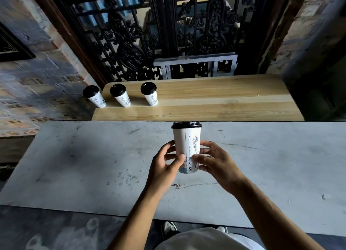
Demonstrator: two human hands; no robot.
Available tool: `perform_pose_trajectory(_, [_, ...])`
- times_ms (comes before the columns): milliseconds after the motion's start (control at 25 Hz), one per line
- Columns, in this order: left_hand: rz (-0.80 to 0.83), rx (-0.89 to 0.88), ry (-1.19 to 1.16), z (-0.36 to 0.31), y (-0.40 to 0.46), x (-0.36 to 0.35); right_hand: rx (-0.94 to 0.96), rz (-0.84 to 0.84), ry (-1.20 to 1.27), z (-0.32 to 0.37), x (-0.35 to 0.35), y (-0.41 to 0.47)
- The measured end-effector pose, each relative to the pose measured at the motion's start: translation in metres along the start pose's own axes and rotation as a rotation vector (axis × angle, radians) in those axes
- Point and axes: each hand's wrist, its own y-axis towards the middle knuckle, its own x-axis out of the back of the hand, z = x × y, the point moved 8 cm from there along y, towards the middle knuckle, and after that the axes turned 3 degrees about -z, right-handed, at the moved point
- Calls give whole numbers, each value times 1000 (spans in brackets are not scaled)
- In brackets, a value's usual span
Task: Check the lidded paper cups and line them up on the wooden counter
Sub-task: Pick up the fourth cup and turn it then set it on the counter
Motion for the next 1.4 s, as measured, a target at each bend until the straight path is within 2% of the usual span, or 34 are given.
perform_pose_trajectory(280, [-16, 48, 118, 9, 4, -10, 78, 42, -234, 6, 12, 18])
perform_pose_trajectory(480, [33, 106, 214, 36, 35, -21, 54, 88, -402, -2, 21, 53])
perform_pose_trajectory(680, [83, 150, 200, 69, 131, -35, 4, 8, -497, -9, 33, 148])
perform_pose_trajectory(800, [66, 152, 169, 103, 200, -38, 50, -66, -574, -12, 38, 212])
perform_pose_trajectory(920, [85, 105, 172, 134, 279, -45, 141, -120, -621, -16, 39, 284])
perform_pose_trajectory(1080, [94, -4, 92, 137, 374, -60, 279, -192, -590, -8, 43, 376])
perform_pose_trajectory(1240, [57, -123, 112, 130, 437, -60, 376, -228, -667, 8, 42, 436])
perform_pose_trajectory(1400, [63, -121, 92, 153, 468, -60, 401, -233, -727, 5, 40, 463])
